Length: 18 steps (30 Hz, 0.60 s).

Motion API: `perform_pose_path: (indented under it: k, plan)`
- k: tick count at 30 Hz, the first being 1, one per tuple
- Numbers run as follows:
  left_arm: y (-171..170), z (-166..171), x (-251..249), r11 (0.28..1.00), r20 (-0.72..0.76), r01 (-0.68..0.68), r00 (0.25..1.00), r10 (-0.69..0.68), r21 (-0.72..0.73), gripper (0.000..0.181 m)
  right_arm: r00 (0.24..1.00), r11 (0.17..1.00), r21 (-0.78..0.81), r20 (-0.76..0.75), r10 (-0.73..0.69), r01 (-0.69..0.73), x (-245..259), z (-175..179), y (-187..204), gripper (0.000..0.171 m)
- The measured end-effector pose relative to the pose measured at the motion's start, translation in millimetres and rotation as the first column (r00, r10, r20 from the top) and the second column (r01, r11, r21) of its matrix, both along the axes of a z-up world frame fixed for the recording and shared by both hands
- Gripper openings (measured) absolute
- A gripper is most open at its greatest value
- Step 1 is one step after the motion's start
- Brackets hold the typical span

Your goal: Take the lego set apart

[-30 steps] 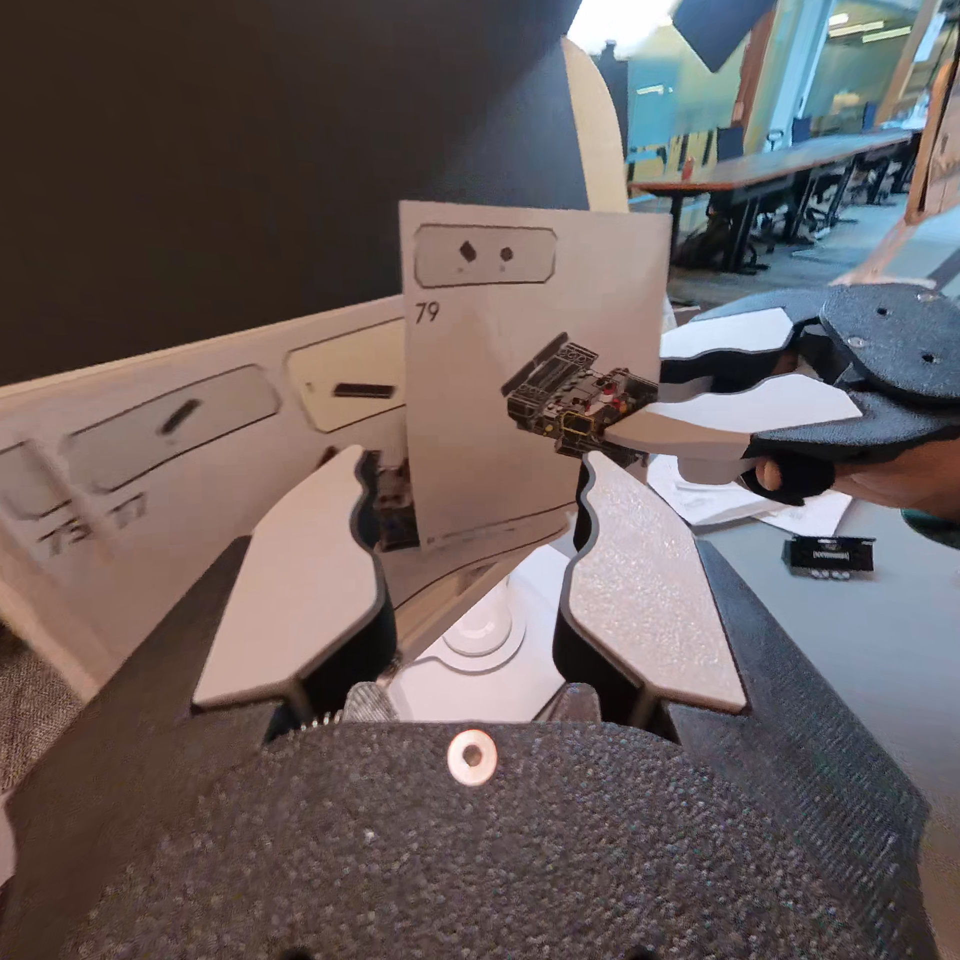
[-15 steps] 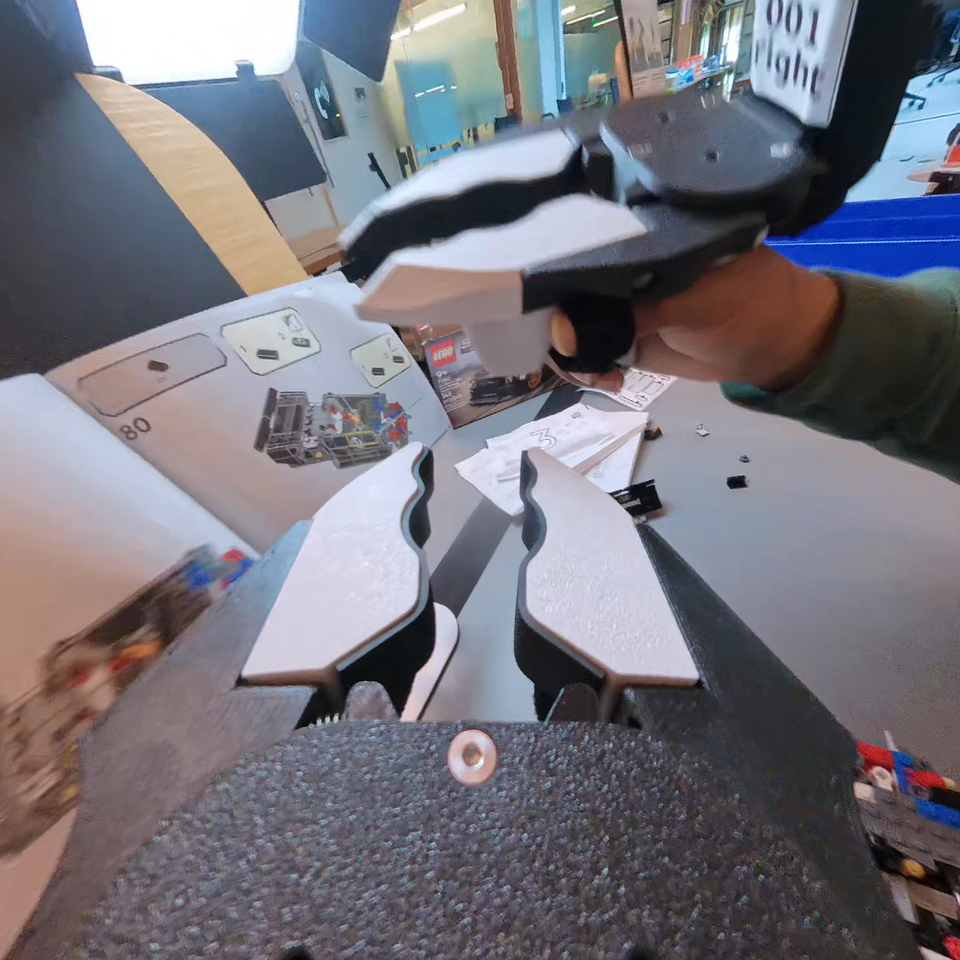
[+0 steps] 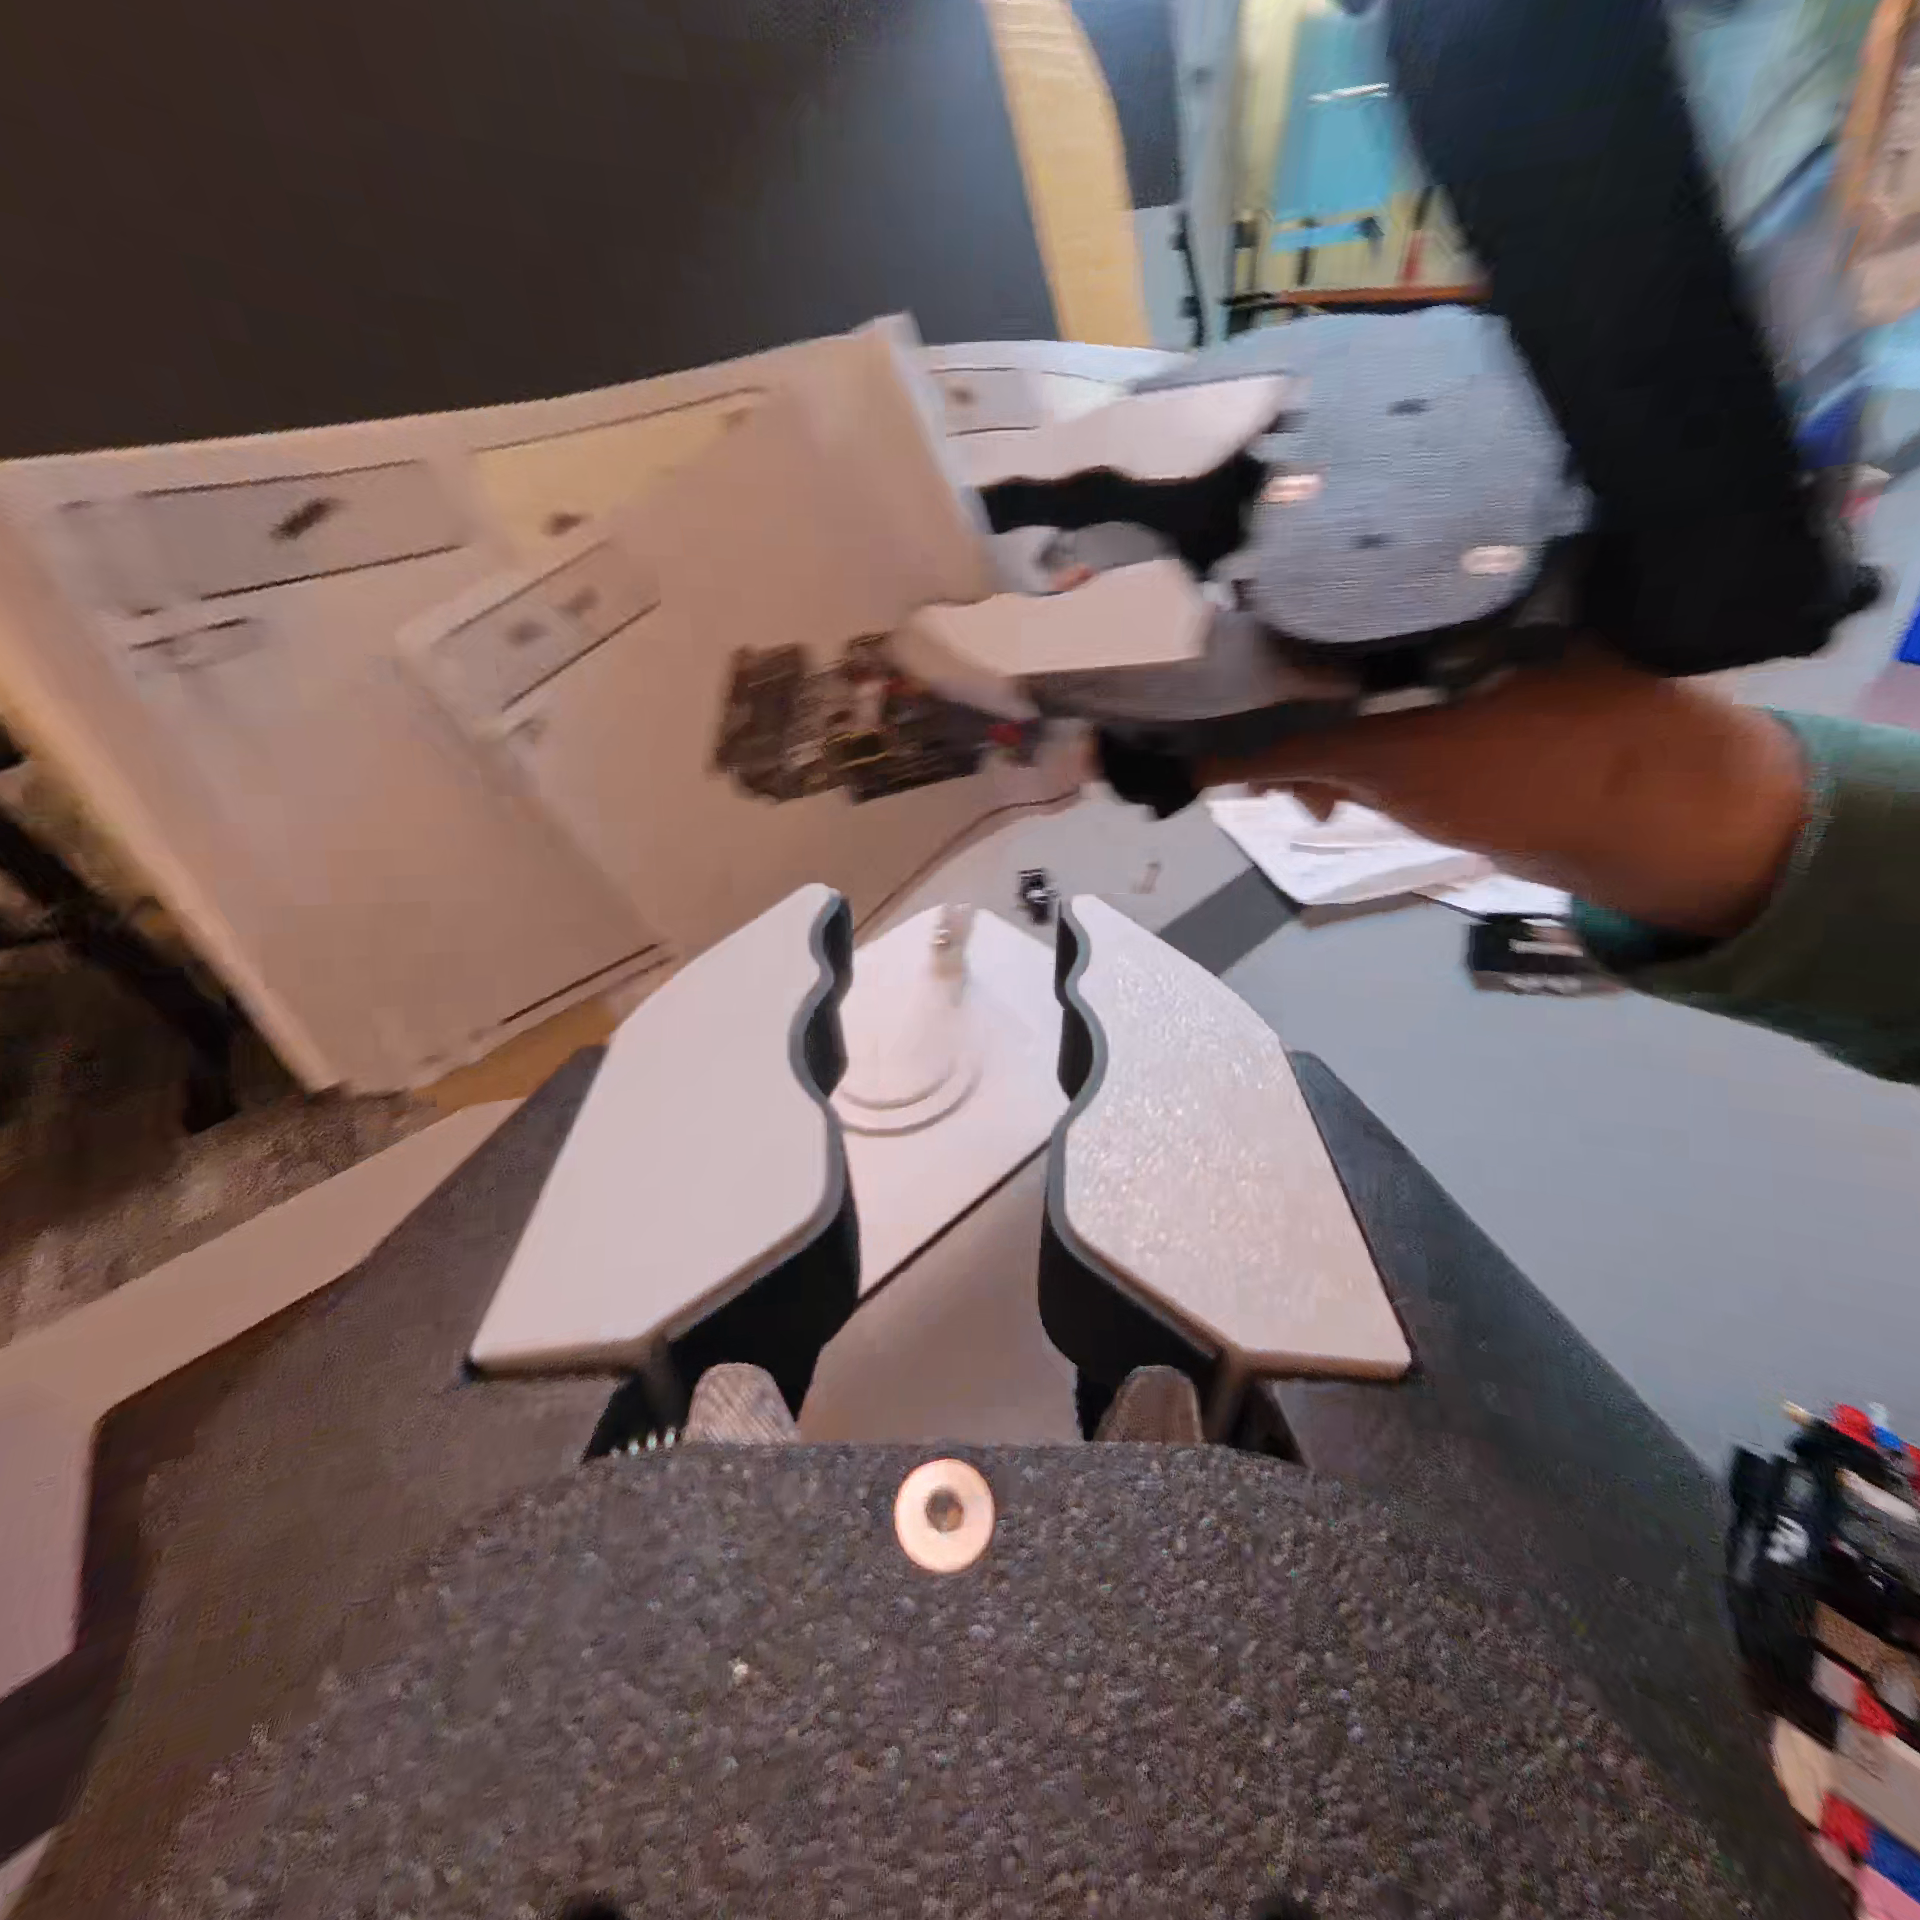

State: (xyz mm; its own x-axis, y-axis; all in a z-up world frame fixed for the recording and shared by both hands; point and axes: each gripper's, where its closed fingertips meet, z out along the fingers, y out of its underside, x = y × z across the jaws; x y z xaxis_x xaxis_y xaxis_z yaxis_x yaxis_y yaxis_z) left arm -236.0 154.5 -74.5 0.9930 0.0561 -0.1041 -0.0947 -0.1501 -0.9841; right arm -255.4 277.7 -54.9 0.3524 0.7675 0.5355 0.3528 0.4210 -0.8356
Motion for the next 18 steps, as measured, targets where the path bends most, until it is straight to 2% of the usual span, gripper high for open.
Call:
perform_pose_path:
  k: [2, 6, 9, 12, 14, 16, 18]
  plan:
    - [-3, 4, -22, 0.998, 0.061, -0.049, 0.997, 0.047, 0.028, 0.043, 0.998, 0.999, -0.021, -0.044, 0.042, -0.043, 10, 5, 4, 0.028]
    - [19, 6, -40, 0.998, 0.233, -0.030, 0.972, 0.016, 0.055, 0.060, 0.992, 0.989, -0.099, -0.071, 0.100, -0.107, 29, 4, 19, 0.025]
    - [45, 2, -42, 1.000, 0.193, -0.002, 0.981, 0.000, 0.012, 0.063, 0.987, 0.977, -0.158, -0.087, 0.133, -0.146, 39, 1, 29, 0.023]
    - [71, -1, -21, 0.994, 0.159, 0.099, 0.983, -0.092, -0.039, 0.049, 0.986, 0.971, -0.180, -0.086, 0.144, -0.158, 47, -3, 39, 0.022]
    - [87, -10, -6, 0.987, 0.119, 0.129, 0.986, -0.118, -0.096, 0.032, 0.989, 0.973, -0.181, -0.081, 0.127, -0.140, 53, -6, 47, 0.022]
    - [99, -16, 17, 0.974, 0.068, 0.184, 0.982, -0.177, -0.134, 0.004, 0.994, 0.975, -0.203, -0.090, 0.068, -0.085, 66, -7, 58, 0.022]
    - [106, -14, 47, 0.959, 0.047, 0.255, 0.967, -0.251, -0.126, 0.004, 0.988, 0.969, -0.241, -0.156, 0.019, -0.057, 85, 1, 65, 0.023]
